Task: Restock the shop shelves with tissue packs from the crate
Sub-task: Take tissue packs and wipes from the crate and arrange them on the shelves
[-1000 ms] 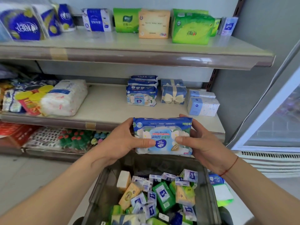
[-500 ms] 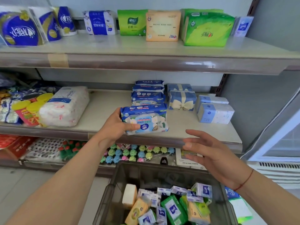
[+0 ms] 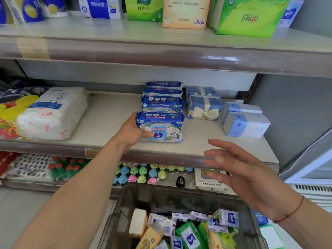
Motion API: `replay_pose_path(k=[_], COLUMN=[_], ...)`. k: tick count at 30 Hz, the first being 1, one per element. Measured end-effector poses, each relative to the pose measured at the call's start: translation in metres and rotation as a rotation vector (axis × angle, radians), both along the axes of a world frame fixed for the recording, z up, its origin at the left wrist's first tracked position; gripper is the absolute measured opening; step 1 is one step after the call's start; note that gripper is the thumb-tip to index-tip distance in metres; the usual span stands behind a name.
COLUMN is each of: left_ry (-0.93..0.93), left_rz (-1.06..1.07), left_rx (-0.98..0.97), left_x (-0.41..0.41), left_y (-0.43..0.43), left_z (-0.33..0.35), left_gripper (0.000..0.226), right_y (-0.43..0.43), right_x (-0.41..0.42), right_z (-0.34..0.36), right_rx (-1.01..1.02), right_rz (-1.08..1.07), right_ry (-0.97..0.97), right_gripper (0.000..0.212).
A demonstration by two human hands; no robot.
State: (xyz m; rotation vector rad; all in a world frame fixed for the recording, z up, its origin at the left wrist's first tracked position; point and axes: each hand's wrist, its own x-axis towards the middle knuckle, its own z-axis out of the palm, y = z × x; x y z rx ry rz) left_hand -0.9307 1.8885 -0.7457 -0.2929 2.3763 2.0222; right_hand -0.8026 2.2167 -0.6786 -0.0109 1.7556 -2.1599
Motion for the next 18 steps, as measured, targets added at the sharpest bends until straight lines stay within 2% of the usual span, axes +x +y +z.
replay_pose_path(k=[18], left_ry=[0.010], left_rz=[0.032], left_rx=[-0.095], left_x=[-0.032], left_y=[-0.002], left_z=[-0.016], left_gripper=[0.091], right_y=[-0.009], right_x=[-0.012], right_z=[-0.016], right_rx=[0.033], right_rz=[0.058], right_ry=[-0.015], right_gripper=[0.041])
